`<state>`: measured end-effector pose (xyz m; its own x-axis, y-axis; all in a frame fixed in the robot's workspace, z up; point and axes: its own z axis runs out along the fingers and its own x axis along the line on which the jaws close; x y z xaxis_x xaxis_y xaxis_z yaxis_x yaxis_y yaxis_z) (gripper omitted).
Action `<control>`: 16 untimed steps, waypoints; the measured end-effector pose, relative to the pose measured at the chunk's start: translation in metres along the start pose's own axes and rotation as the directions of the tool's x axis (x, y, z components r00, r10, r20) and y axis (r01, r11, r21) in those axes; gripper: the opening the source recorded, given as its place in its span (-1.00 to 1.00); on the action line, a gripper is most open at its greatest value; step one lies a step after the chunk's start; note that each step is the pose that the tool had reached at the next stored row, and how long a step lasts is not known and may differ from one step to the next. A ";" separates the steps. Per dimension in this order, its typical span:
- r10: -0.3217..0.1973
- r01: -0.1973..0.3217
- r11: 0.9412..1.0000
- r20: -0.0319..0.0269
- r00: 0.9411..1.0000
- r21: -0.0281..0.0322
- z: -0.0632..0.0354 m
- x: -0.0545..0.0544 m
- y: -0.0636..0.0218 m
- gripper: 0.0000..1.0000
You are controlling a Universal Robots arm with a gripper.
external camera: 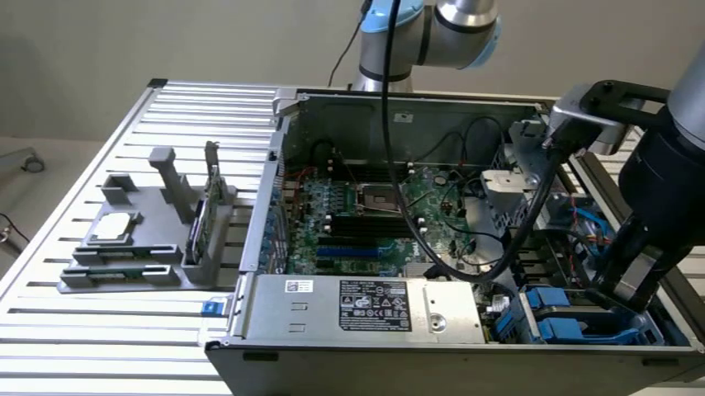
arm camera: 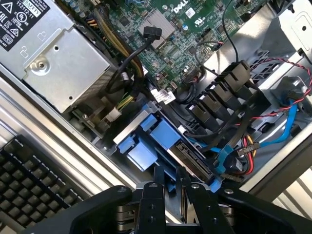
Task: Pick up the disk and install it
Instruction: 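Insert the first disk wire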
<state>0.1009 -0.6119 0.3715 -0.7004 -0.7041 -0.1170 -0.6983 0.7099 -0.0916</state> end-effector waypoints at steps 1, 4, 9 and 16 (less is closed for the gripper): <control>0.005 -0.005 1.000 -0.003 1.000 -0.002 -0.0003 0.000 0.0000 -0.51; 0.021 -0.021 1.000 -0.013 1.000 -0.008 -0.0012 0.000 0.0001 -0.51; 0.035 -0.035 0.999 -0.020 0.999 -0.012 -0.0032 -0.002 0.0014 -0.51; 0.045 -0.046 0.999 -0.030 0.999 -0.020 -0.0037 -0.006 0.0045 -0.51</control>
<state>0.1011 -0.6049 0.3754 -0.7354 -0.6714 -0.0915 -0.6682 0.7410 -0.0666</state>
